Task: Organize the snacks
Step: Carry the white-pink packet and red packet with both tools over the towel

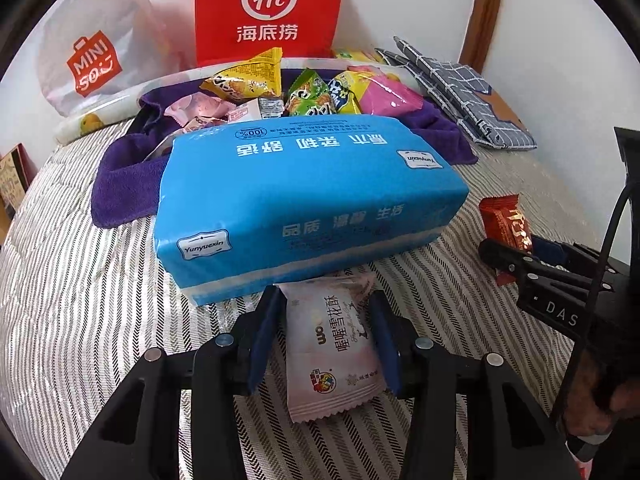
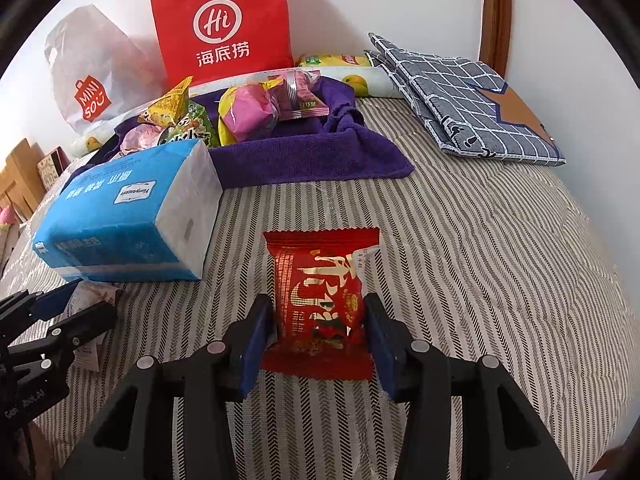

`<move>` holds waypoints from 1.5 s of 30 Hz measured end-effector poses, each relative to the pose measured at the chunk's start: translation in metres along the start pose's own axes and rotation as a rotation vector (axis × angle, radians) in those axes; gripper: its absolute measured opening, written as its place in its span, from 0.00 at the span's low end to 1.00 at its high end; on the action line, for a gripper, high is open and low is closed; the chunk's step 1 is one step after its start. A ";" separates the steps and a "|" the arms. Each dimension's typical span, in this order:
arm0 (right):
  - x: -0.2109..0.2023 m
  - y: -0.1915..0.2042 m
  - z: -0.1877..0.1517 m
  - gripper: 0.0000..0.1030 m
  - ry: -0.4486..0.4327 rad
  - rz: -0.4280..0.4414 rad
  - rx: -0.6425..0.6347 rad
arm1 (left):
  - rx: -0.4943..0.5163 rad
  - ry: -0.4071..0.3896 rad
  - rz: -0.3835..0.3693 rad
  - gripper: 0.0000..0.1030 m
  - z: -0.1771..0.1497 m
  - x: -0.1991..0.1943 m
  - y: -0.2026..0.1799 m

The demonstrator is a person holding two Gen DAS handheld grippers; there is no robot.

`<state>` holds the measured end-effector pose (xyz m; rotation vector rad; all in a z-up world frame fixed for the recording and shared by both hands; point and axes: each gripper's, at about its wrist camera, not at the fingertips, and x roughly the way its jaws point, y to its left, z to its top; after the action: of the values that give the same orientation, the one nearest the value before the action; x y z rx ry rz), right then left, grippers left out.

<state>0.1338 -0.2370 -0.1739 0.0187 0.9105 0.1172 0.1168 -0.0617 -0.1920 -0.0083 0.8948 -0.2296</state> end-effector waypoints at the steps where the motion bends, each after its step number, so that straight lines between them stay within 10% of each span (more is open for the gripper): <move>1: 0.000 0.000 0.000 0.45 0.000 -0.002 -0.003 | 0.004 0.001 0.005 0.43 0.000 0.000 -0.001; 45: -0.075 0.010 0.012 0.37 -0.142 0.029 -0.005 | 0.009 -0.016 -0.087 0.34 -0.006 -0.045 -0.005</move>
<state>0.0965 -0.2347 -0.1066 0.0352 0.7679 0.1437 0.0841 -0.0570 -0.1602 -0.0407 0.8780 -0.3147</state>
